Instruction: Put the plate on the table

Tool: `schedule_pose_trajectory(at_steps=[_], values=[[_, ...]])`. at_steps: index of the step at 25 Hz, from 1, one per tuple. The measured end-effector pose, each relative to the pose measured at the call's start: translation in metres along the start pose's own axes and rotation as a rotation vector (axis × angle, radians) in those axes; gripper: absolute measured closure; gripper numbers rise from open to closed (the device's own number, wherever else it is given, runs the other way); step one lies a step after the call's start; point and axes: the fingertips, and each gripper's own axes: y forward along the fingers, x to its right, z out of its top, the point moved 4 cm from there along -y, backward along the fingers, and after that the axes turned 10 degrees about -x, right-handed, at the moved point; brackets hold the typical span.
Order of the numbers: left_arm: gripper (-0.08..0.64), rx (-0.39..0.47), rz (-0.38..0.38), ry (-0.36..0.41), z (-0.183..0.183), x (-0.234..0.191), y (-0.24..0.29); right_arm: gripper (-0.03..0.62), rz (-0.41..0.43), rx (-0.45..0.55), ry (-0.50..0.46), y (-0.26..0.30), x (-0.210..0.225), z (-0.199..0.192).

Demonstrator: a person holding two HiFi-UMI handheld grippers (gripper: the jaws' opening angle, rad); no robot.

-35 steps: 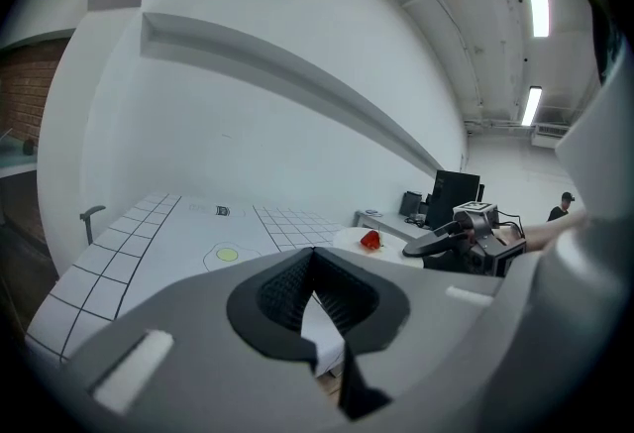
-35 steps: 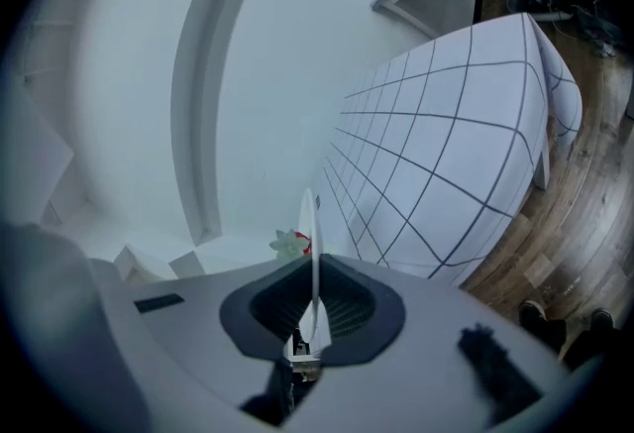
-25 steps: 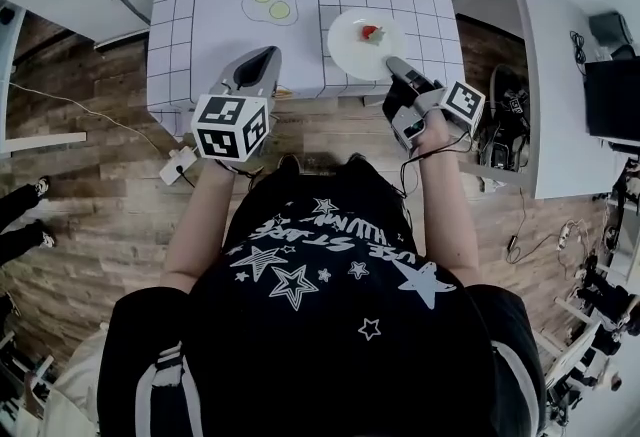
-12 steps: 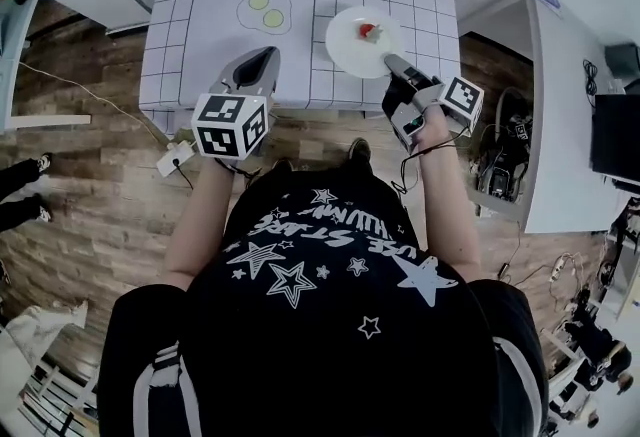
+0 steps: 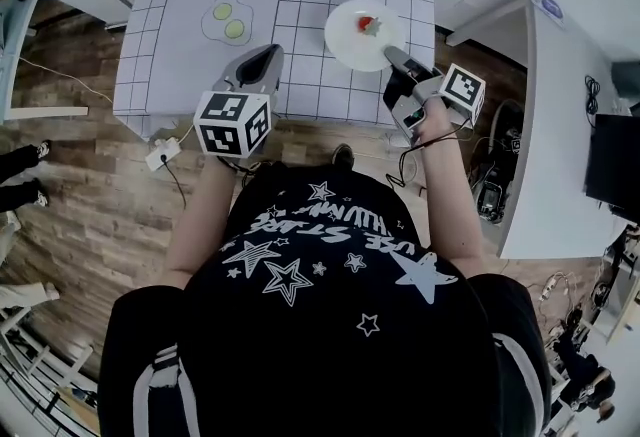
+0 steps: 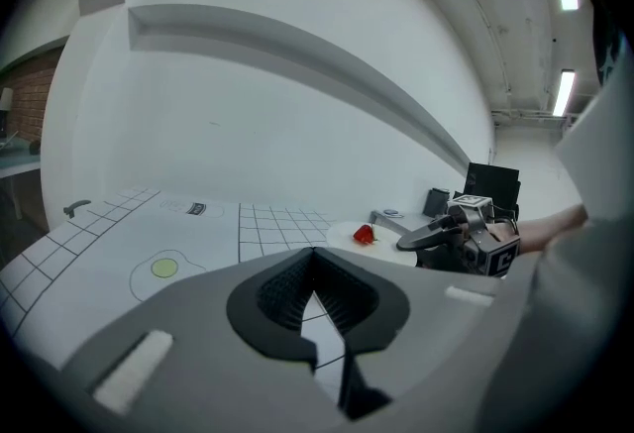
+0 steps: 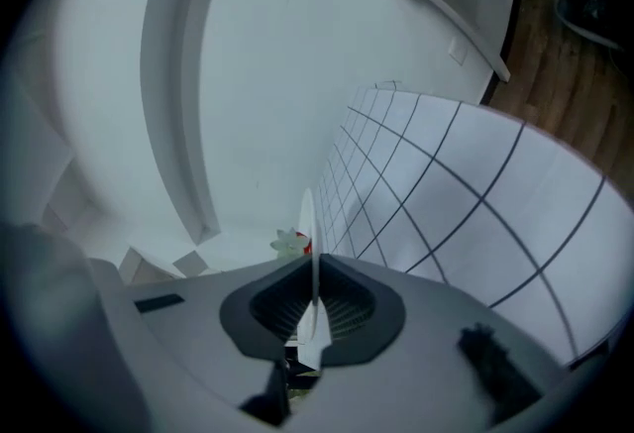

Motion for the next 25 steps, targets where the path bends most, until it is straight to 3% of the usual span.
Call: schedule_pose_trajectory(at_steps=[13,25], values=[[0.551,-0.045,-0.039,0.037,0.007,0.094,0.091,0.571,-0.057,0.027,0.047,-0.087,0.081,0.069],[0.551,-0.082,-0.021,0.033,0.005,0.119,0.12,0.571,-0.078,-0.045,0.075,-0.081,0.113,0.087]])
